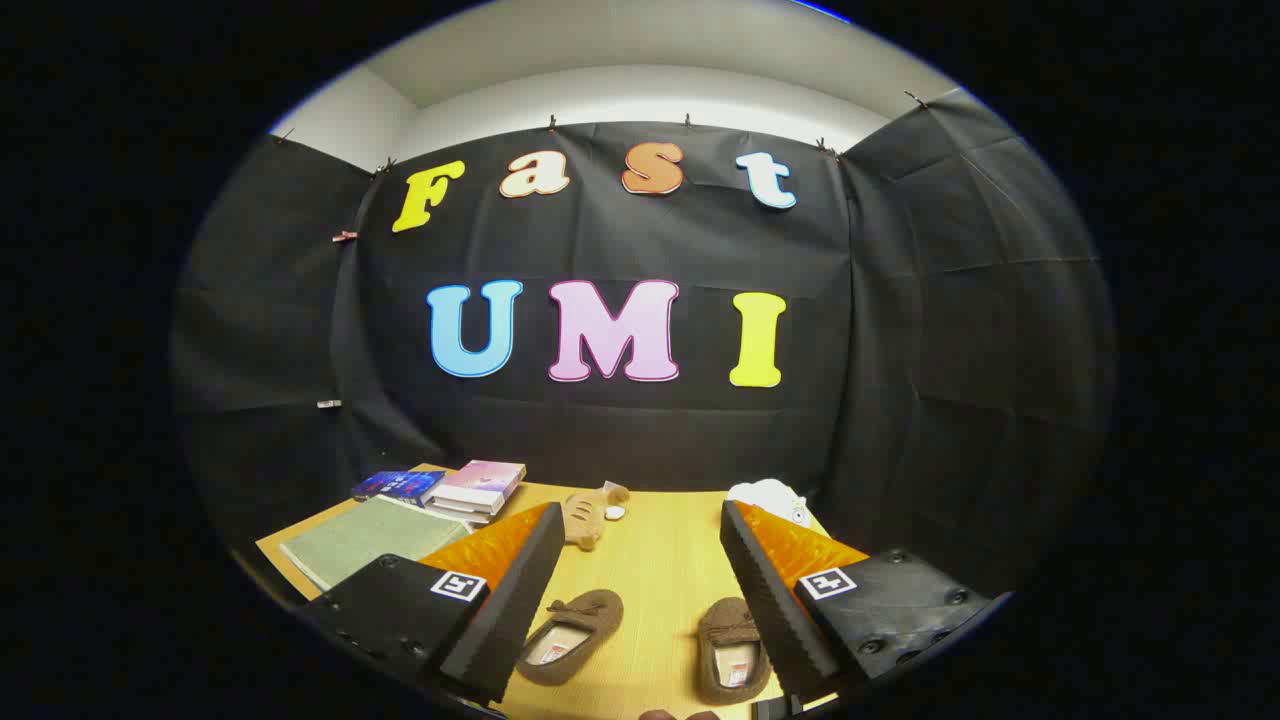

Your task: Open the storage box then place both shoes into the box .Put the left shoe in first, then the right shoe, with the right side of both shoes facing outward in a uniform manner.

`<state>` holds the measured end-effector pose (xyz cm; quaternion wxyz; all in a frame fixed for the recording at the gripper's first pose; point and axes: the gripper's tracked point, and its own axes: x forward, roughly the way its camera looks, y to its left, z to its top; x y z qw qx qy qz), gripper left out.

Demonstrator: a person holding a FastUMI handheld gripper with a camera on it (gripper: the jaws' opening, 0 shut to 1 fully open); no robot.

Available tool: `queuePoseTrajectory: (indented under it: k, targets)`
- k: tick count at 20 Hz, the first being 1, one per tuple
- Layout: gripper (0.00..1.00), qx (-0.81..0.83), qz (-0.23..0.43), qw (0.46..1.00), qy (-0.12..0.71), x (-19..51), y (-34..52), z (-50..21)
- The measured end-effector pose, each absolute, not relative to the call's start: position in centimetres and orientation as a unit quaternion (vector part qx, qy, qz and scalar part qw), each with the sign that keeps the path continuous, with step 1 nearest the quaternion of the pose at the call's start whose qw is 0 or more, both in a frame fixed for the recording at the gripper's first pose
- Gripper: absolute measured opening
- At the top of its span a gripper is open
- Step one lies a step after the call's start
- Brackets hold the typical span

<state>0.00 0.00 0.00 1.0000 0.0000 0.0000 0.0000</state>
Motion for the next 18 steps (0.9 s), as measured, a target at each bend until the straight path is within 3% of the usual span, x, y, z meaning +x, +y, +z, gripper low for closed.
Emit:
queuePoseTrajectory:
  k: [5, 18]
  targets:
    - [0.98, 0.017, 0.029, 0.999, 0.018, 2.2, 0.6, -1.5]
    - [0.99, 0.019, -0.003, 0.996, 0.086, 2.2, 4.7, -4.4]
